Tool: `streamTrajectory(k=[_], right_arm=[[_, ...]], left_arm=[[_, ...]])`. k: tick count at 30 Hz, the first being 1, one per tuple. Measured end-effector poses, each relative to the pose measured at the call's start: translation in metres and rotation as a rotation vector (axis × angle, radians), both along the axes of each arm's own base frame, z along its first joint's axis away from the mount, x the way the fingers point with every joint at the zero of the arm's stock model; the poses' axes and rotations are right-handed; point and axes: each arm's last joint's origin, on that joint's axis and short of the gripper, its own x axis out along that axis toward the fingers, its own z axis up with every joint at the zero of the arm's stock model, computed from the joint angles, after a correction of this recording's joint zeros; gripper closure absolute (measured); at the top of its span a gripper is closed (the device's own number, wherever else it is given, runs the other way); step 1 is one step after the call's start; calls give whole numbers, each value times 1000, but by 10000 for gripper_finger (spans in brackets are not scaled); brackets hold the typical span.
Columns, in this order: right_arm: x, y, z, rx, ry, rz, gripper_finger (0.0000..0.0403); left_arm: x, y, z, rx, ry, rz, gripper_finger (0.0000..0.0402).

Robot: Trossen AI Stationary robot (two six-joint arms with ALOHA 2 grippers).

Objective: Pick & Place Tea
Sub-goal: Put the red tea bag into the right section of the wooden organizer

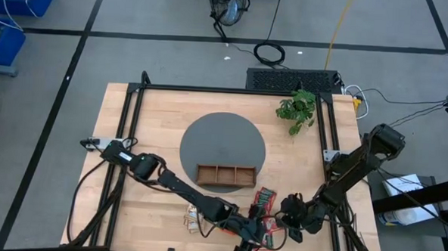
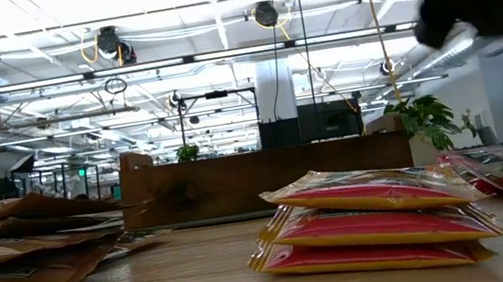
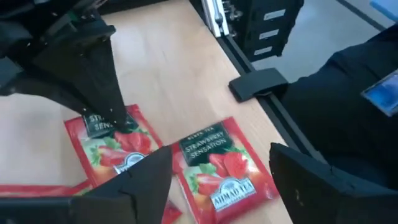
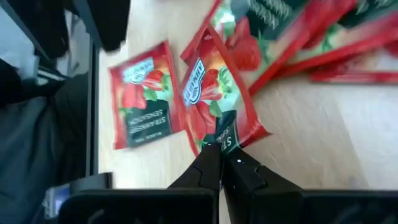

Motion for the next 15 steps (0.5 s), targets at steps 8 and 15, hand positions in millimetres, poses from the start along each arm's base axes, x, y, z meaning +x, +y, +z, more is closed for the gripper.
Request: streamTrajectory(k=[8,15], right_arm=[[16,-5,58,-253,64,72,403],[29,-5,96,-435,81,214,403]], left_arm=[[-15,-10,24,108,-33,155,131],[-12,0,24,173,-60,317,130]])
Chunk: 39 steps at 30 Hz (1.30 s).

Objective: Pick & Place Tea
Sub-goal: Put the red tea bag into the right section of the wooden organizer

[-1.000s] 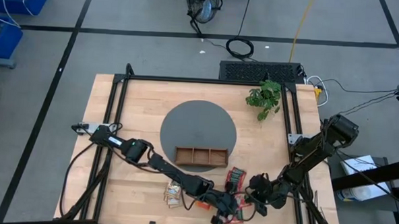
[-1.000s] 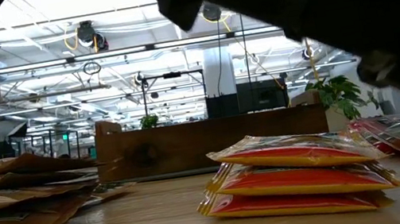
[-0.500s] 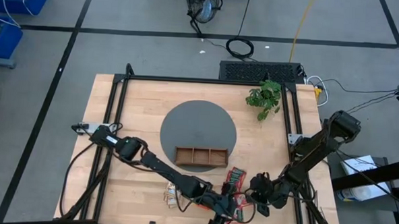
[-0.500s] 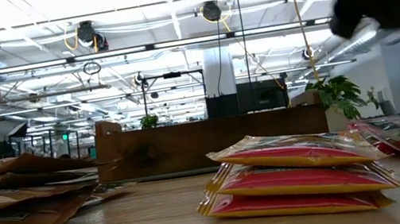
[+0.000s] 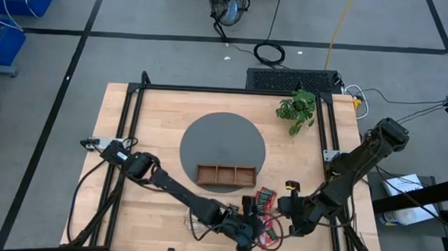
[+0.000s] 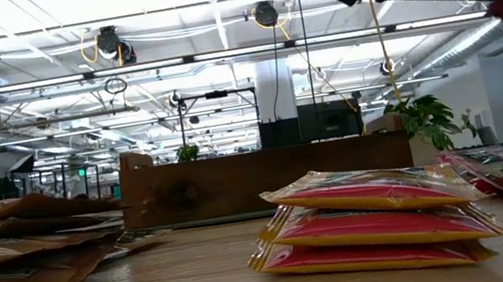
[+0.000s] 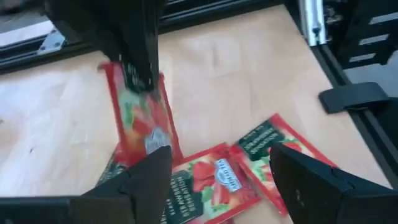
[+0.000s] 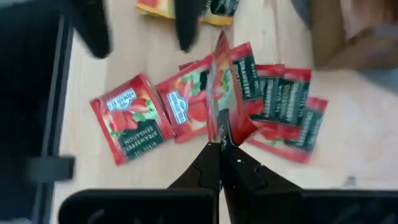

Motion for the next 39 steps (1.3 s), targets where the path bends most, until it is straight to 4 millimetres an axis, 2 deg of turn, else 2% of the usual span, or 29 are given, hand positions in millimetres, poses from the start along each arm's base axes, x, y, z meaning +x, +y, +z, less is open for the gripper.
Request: streamTrajectory(k=[5,10,12,17,24,28,34,39], right_arm=[[-3,0,2,-44,17,41,403],[-5,6,-15,-129,59,72,403],[-3,10,-23,-176,63,99,403],[-1,18,-33,-258,30,143,403],[-8,24,-30,-320,-35,193,403],[-7,24,-29,-339,-44,211,403],[0,18,-29,-362,-45,198,403],[7,12,-29,-378,-44,200,403]], left_arm=[[2,8,6,-7,-4,26,130],[-3,13,39,-18,-66,46,130],[-2,18,45,-30,-83,64,130],[3,35,42,-11,-94,226,130],[7,50,35,-152,-25,252,131],[9,52,35,-187,-13,227,131],[11,49,37,-214,4,101,131],[12,50,25,-185,56,54,131]])
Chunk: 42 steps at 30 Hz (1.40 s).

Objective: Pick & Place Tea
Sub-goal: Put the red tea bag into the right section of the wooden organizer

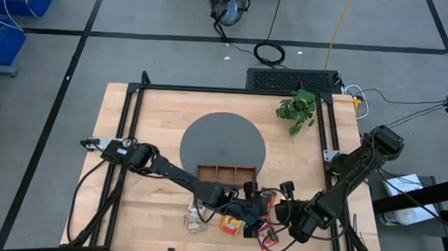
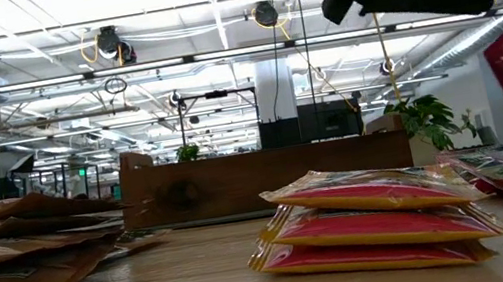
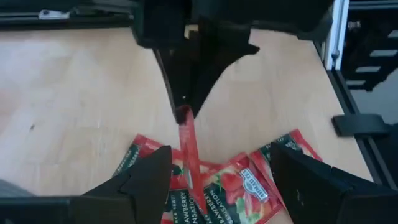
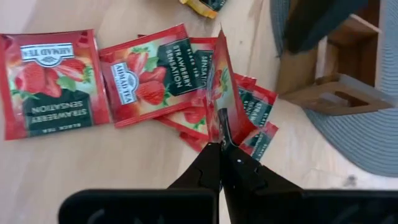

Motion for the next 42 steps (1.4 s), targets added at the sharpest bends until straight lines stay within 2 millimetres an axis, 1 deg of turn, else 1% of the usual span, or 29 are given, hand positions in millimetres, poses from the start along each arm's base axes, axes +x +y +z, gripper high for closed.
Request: streamTrajectory(k=[7,13,15,17,20,23,26,27,33,36,39,42], right_arm=[[11,-2,2,16,-38,20,403],[13,-4,2,14,-42,22,403],[13,-4,2,14,-42,22,403],[13,-4,2,15,-42,22,403],[13,-4,2,13,-41,22,403],[13,-4,2,13,-42,22,403],[13,-4,2,11,-43,21,403],[13,-4,2,10,-42,23,403],[13,-4,2,20,-45,10,402],[13,-4,2,33,-45,-23,379],[10,-8,3,9,-44,-67,336],[4,-14,12,9,-82,-119,287]], left_arm=[[6,10,-12,19,30,19,131],[7,17,-15,27,49,37,131],[7,19,-16,44,49,60,139],[7,19,-16,53,48,69,162],[7,22,-17,54,62,75,219],[7,24,-18,45,73,81,296],[7,23,-17,43,77,34,377],[7,23,-17,47,79,22,388],[6,20,-17,84,75,4,397],[6,18,-17,90,74,2,397],[5,16,-17,115,70,6,398],[4,12,-17,120,62,5,398]])
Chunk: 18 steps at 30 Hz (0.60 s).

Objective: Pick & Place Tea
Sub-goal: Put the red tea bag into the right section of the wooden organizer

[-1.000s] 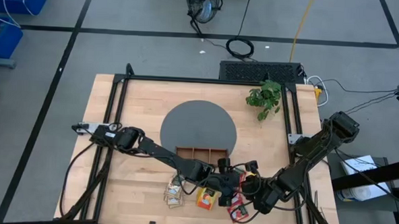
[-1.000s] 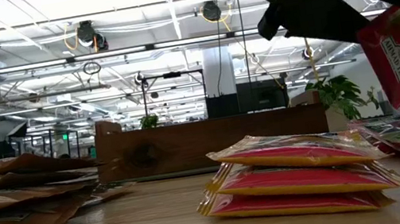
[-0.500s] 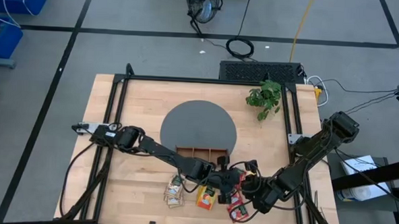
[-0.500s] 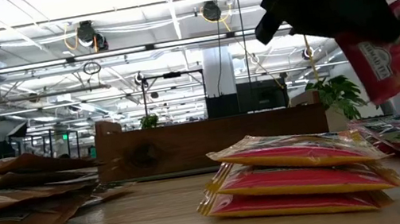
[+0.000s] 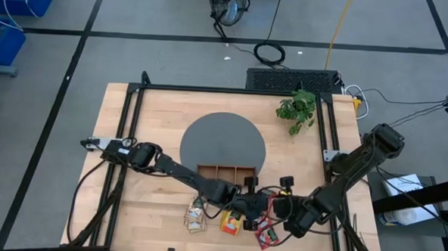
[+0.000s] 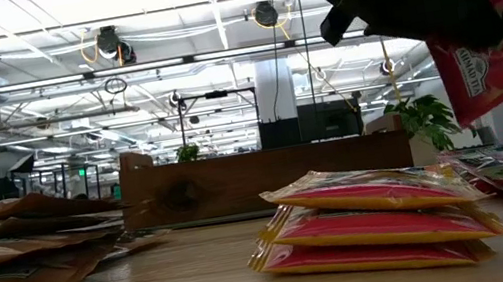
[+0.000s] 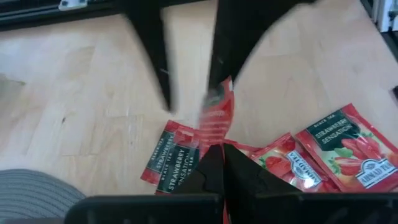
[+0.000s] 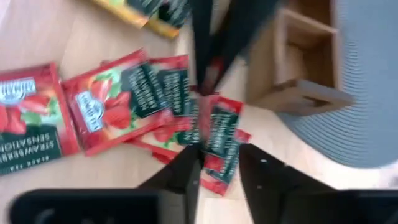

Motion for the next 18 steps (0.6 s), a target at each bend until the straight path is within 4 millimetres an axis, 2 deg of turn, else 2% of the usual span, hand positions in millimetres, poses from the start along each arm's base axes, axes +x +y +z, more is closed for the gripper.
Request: streamTrajectory(k=[5,9,12,18], right_arm=[[-24,-3,22,82,-222,-36,226],[-51,-5,21,192,-436,-10,204],[-64,-11,8,317,-557,-6,198],[-78,-25,-35,520,-724,25,198]], left_arm=[[-4,-10,1,70,-18,11,399],[-7,-19,2,133,-41,7,399],[-8,-25,5,170,-74,12,400],[-7,-36,14,230,-185,12,400]])
